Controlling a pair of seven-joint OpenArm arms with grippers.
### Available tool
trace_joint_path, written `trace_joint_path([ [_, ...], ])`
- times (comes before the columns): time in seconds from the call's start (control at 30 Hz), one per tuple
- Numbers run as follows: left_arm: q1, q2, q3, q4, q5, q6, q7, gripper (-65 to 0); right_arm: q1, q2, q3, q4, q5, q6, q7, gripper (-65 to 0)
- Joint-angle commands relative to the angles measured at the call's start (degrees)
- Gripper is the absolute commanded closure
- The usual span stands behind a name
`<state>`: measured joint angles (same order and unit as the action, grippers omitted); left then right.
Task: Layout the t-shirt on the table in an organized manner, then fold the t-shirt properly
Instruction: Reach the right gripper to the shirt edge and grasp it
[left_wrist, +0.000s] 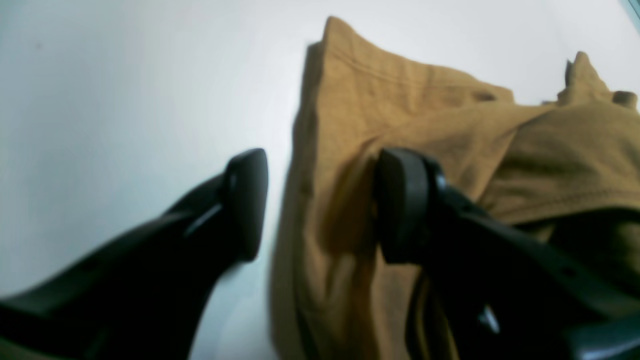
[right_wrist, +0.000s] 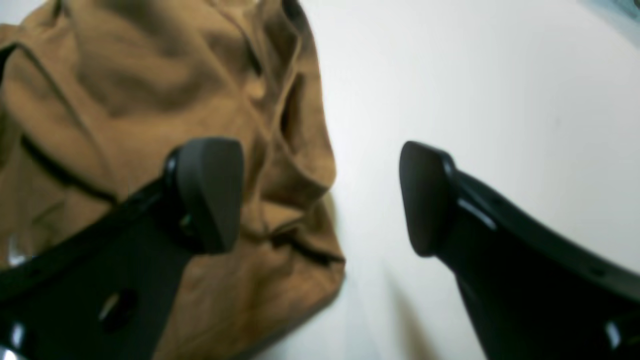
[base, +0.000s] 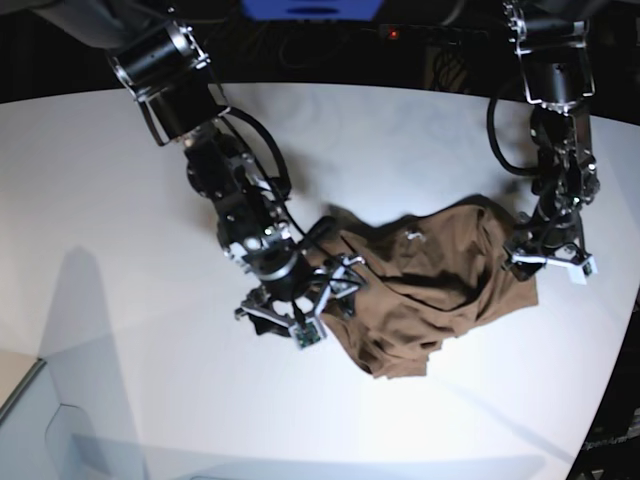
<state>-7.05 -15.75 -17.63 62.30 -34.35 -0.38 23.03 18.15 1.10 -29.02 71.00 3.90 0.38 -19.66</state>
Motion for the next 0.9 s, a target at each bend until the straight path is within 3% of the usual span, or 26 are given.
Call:
trace_joint_path([
  [0.0, -0.2, -0.8, -0.2, 0.7, -0.2, 0.1, 0.4, -33.7, 1.5, -0.4, 0.1, 0.4, 0.2, 0.0, 2.7, -48.9],
  [0.37, 0.3, -1.1, -0.2, 0.7, -0.2, 0.1, 0.4, -33.7, 2.7, -3.3, 0.1, -10.7, -0.1, 0.0, 13.4, -48.8],
  [0.57, 0.3, -1.1, -0.2, 0.7, -0.2, 0.1, 0.4, -33.7, 4.4, -3.4, 0.2, -14.1, 0.1, 0.0, 15.9, -47.0],
  [0.67, 0.3, -1.1, -0.2, 0.7, -0.2, 0.1, 0.4, -33.7, 6.6, -3.5, 0.4, -17.9, 0.2, 0.0, 15.9, -38.1],
  [0.87, 0.3, -1.1, -0.2, 0.7, -0.2, 0.1, 0.4, -33.7, 6.9, -3.5, 0.6, -20.7, 0.3, -0.3, 15.9, -3.5],
])
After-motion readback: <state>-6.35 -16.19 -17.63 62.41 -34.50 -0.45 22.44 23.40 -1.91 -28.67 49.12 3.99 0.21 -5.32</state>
